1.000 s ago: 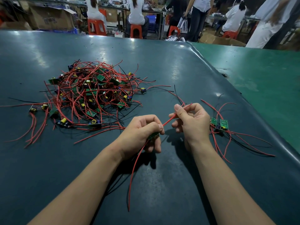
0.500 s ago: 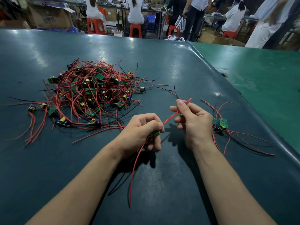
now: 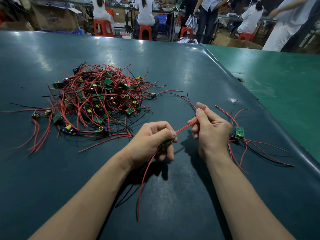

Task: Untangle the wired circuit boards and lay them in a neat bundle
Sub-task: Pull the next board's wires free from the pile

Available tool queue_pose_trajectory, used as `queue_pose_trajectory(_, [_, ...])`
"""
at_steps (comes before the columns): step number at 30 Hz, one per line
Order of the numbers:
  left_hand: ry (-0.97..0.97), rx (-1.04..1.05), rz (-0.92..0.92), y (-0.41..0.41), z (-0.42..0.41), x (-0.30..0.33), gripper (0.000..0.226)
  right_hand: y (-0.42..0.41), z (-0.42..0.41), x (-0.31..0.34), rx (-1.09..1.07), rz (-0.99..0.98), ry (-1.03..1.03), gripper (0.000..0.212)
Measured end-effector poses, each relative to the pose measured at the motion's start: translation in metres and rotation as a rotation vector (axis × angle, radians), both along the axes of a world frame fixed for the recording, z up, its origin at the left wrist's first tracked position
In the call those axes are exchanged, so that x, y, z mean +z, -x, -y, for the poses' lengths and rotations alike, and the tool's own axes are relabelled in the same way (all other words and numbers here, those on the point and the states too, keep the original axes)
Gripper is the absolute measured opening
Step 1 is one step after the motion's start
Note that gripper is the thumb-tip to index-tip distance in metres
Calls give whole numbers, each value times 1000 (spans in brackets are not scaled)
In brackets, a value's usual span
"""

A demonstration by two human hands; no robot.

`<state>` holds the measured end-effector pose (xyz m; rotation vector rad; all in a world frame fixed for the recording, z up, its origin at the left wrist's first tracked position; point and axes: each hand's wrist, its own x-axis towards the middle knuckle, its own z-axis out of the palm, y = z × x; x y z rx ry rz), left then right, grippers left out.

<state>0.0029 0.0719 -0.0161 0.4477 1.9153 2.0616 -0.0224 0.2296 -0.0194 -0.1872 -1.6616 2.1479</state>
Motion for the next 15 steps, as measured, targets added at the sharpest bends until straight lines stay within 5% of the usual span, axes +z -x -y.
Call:
queue_pose_trajectory(2, [-32, 67, 11, 1, -1, -2, 21, 1, -1, 3, 57, 43, 94, 9])
queue_pose_trajectory(4, [-52, 117, 18, 2, -3, -3, 22, -1, 1, 4, 214, 145, 152, 29])
queue_pose_trajectory(6, [-69, 143, 19, 3, -4, -3, 20, -5, 4, 4, 399, 253, 45, 45])
queue_pose_trajectory(8, [-79, 163, 25, 3, -5, -3, 18, -11, 7, 1, 543, 241, -66, 37])
queue_pose_trajectory(11, [-52, 147, 18, 1, -4, -3, 19, -10, 8, 1, 469, 174, -42, 13])
queue_pose_trajectory(15, [-29, 65, 4, 0, -2, 0, 21, -5, 4, 3, 295, 95, 21, 15])
